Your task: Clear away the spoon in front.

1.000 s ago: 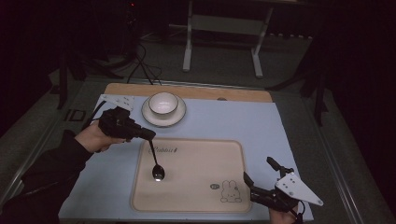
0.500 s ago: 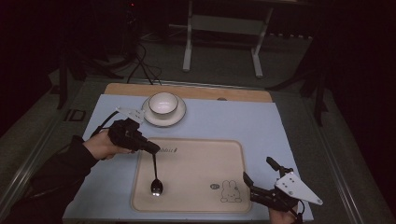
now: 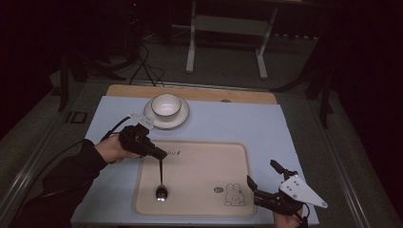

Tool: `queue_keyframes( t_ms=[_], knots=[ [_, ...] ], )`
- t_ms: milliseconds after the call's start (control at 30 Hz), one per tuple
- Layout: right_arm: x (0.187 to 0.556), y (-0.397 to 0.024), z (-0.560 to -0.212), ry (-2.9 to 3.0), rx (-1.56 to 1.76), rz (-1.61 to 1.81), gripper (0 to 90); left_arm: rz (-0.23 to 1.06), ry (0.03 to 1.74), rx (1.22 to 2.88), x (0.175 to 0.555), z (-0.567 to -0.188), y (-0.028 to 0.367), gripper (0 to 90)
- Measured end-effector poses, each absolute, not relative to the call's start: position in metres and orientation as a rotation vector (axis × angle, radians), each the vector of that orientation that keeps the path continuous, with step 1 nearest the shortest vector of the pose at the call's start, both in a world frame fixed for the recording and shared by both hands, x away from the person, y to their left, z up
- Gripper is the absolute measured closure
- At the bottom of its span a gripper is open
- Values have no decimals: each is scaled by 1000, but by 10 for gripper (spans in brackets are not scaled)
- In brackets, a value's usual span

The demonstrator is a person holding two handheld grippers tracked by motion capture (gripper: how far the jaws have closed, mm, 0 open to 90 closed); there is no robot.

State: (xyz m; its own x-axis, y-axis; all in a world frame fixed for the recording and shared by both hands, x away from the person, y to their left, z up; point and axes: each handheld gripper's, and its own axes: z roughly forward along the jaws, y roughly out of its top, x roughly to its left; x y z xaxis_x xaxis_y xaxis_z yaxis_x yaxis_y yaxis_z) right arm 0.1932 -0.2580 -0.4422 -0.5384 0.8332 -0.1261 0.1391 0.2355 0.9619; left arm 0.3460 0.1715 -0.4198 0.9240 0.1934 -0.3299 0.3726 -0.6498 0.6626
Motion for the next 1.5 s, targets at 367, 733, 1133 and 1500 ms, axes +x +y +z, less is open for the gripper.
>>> queue_keyframes(
  t_ms=[367,733,1133,1500],
  knots=[
    [193,-258,-442,1854,888,1344,117,-195,447,2234,354,-433,176,815],
    [193,-258,-442,1861,884,1342,117,-139,553,2210,365,-453,178,791],
    [193,-257,-442,1866,881,1345,118,-114,621,2187,373,-473,175,772],
    [193,-258,-442,1868,879,1350,117,-121,713,2176,383,-500,170,742]
  ],
)
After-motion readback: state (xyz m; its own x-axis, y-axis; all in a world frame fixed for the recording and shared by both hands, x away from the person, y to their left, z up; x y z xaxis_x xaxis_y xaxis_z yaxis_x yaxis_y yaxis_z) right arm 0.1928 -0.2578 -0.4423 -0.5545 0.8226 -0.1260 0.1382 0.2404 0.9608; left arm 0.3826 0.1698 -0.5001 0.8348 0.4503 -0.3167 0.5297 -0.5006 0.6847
